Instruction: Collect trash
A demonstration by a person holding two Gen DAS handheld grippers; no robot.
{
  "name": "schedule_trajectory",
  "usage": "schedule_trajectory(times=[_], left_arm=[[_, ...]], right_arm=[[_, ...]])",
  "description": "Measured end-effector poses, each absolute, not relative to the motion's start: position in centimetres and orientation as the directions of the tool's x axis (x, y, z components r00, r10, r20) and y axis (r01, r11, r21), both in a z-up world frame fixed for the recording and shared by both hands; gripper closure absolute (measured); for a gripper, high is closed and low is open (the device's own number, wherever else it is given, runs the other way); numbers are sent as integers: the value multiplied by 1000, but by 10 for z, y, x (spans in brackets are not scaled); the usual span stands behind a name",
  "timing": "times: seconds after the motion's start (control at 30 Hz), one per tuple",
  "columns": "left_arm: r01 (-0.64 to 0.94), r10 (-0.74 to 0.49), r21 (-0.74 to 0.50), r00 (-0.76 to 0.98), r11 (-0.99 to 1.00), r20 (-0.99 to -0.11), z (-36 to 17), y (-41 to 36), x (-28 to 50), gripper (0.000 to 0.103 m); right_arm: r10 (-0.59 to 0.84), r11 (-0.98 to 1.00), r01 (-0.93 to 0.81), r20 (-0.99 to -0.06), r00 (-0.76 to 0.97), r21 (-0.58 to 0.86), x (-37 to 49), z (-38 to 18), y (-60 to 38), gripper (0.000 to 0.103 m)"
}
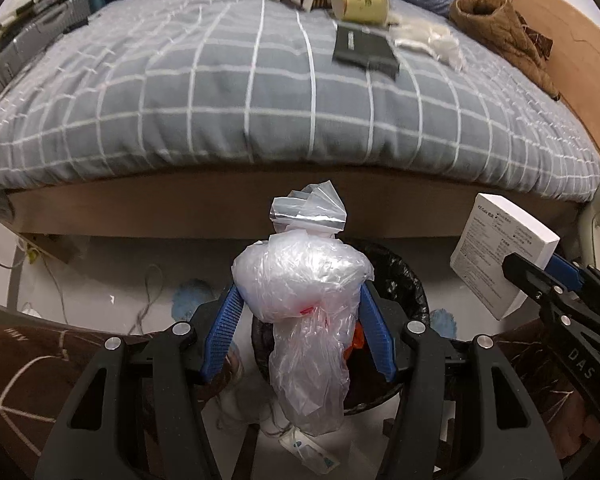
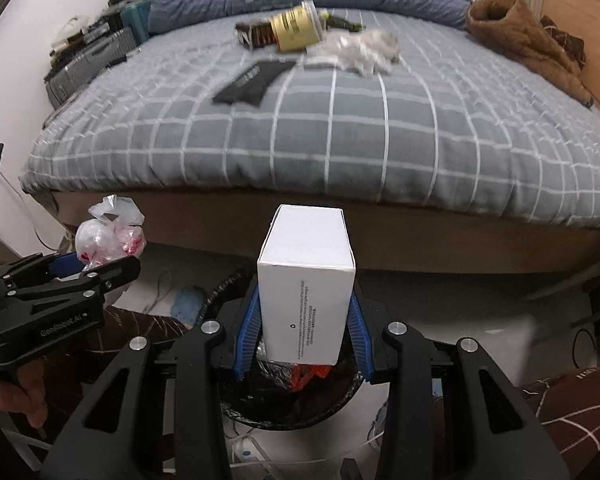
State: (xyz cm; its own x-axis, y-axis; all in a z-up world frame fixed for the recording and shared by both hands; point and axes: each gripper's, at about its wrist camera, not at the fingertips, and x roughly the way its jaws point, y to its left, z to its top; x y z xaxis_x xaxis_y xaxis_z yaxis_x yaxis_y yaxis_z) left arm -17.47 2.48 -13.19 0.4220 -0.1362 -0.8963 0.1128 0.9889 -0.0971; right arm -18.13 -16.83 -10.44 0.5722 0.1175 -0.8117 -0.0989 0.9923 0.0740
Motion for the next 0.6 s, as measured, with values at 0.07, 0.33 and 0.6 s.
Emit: schedule_trajectory(times=[0.07,0.33,0.6], left_arm=[[116,-134,-95,410,989,-902,-140,24,-170,47],[101,-114,-83,352,991,-929,-179,24,-145,47],[89,-97,-73,304,993,-948,-204,29,-131,47]], right_arm=[[118,992,-100,-822,557,74,-175,-113,-169,65],[129,989,-121,-862,490,79,-151,-149,-162,65],[144,986,-137,-897,417,94,-133,-178,-151,65]])
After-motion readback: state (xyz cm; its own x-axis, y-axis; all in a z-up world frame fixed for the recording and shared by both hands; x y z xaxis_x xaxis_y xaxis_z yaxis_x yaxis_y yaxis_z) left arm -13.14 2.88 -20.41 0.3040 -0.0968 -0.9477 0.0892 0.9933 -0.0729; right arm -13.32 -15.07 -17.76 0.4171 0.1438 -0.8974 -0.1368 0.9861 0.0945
